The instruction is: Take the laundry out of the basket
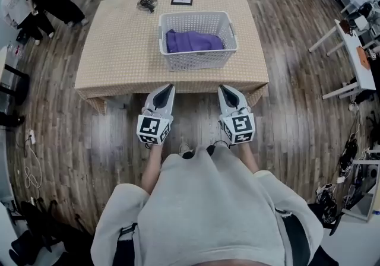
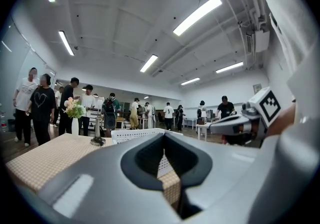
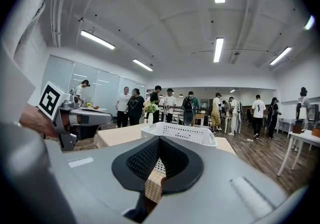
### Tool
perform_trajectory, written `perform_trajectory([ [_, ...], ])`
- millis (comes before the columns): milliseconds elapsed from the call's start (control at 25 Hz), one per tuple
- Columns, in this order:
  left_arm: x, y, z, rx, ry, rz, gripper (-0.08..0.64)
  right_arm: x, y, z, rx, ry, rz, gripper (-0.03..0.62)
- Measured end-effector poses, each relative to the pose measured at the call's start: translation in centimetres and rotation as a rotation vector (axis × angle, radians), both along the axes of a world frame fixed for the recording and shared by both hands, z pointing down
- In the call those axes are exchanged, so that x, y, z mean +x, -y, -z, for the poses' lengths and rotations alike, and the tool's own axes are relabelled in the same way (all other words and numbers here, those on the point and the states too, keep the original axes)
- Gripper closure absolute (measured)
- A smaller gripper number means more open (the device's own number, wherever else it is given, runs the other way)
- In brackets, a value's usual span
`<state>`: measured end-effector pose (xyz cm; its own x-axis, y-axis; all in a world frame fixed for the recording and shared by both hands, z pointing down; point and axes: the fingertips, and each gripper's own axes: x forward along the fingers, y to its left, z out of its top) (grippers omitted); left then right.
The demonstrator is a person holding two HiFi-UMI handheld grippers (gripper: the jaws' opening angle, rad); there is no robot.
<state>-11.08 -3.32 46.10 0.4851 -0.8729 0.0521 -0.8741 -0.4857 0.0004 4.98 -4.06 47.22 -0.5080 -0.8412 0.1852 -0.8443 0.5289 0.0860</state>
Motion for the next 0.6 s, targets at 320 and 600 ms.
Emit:
perform_trajectory([
  [320, -0.3, 2.4, -1.2, -0.028, -0.009, -0.011, 0.549, -0.5, 1.7, -1.4, -0.031, 0.003, -0.005, 0.594],
  [600, -0.8, 5.8, -1.6, -0.036, -0.011, 0.027, 0.551, -0.6, 5.3, -2.7, -0.054, 0.015, 0.022, 0.594],
])
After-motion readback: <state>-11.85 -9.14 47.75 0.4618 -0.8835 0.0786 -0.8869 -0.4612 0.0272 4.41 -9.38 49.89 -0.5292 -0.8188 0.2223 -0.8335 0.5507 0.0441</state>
